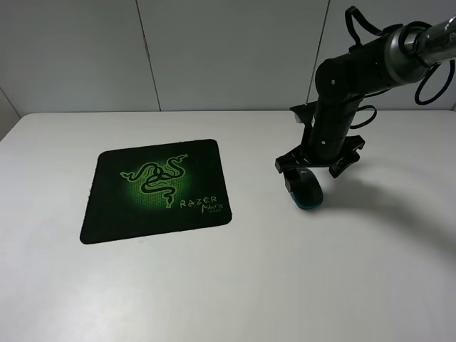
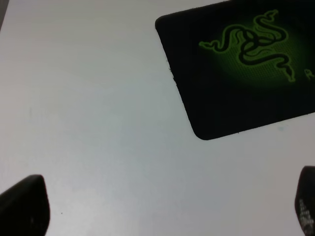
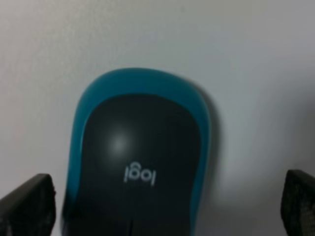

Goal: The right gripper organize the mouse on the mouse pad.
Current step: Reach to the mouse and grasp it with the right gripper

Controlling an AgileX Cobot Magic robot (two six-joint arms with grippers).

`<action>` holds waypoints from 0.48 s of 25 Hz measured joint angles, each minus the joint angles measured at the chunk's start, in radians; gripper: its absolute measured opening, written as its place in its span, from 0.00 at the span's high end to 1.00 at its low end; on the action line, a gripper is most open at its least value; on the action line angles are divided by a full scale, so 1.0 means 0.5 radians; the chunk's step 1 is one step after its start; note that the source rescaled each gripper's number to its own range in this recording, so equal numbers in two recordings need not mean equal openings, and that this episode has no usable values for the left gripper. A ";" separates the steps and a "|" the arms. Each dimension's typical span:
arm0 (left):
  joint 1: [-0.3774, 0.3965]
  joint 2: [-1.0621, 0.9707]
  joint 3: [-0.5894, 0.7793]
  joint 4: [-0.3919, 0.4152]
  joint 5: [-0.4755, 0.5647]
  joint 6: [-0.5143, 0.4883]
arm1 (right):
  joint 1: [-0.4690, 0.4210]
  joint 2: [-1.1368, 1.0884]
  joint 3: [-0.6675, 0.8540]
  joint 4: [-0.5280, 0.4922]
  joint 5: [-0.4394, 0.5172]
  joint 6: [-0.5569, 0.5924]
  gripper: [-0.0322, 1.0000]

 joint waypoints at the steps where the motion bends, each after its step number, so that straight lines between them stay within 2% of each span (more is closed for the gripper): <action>1: 0.000 0.000 0.000 0.000 0.000 0.000 | 0.000 0.012 0.000 -0.002 -0.013 0.000 0.00; 12: 0.000 0.000 0.000 0.000 0.000 0.000 | 0.000 0.098 -0.002 0.021 -0.074 0.006 0.00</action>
